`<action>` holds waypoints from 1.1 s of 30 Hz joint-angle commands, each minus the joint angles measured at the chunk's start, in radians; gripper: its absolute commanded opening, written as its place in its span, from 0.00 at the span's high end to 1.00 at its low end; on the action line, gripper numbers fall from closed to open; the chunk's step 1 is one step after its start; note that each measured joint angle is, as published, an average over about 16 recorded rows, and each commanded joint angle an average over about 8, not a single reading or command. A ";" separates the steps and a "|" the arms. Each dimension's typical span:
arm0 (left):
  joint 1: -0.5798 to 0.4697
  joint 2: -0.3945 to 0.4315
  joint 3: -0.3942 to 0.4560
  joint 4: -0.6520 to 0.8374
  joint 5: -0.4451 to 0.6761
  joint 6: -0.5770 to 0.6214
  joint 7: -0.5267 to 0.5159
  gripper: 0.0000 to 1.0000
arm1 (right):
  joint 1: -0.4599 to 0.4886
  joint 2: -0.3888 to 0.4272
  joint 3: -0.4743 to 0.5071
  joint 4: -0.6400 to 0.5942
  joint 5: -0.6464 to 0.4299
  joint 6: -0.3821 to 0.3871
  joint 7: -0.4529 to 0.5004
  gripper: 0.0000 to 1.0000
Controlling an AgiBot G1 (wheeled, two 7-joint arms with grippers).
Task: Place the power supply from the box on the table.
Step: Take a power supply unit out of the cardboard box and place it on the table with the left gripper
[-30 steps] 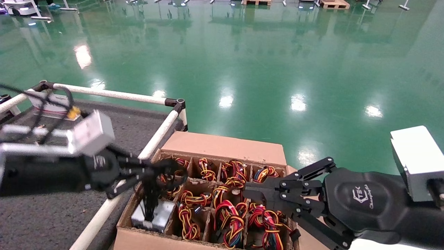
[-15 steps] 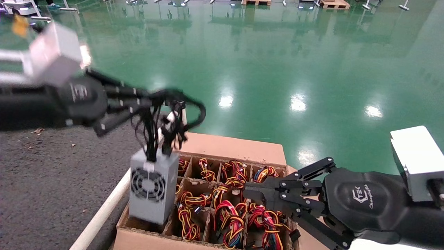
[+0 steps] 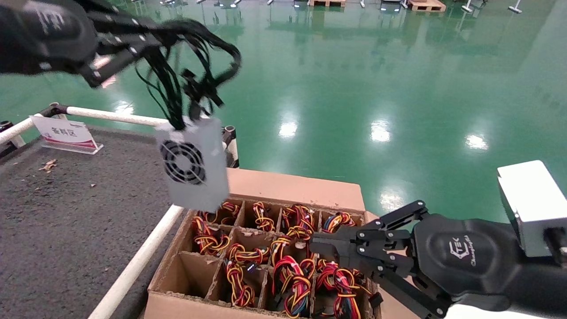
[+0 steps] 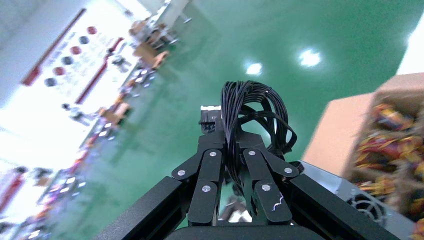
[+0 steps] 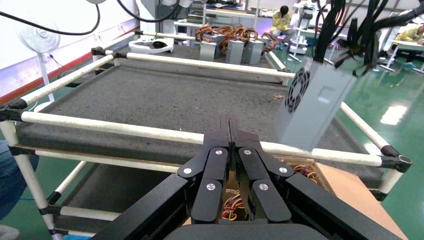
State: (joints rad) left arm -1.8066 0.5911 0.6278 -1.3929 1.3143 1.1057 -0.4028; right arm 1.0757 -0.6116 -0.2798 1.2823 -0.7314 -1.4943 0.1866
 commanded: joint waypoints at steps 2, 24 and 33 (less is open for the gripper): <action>-0.023 0.003 0.010 0.018 0.030 -0.010 0.013 1.00 | 0.000 0.000 0.000 0.000 0.000 0.000 0.000 1.00; -0.075 0.087 0.169 0.359 0.190 -0.106 0.134 1.00 | 0.000 0.000 0.000 0.000 0.000 0.000 0.000 1.00; -0.091 0.159 0.204 0.560 0.213 -0.141 0.223 1.00 | 0.000 0.000 0.000 0.000 0.000 0.000 0.000 1.00</action>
State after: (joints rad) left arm -1.8962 0.7497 0.8318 -0.8375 1.5228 0.9626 -0.1807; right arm 1.0757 -0.6116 -0.2798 1.2823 -0.7314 -1.4943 0.1866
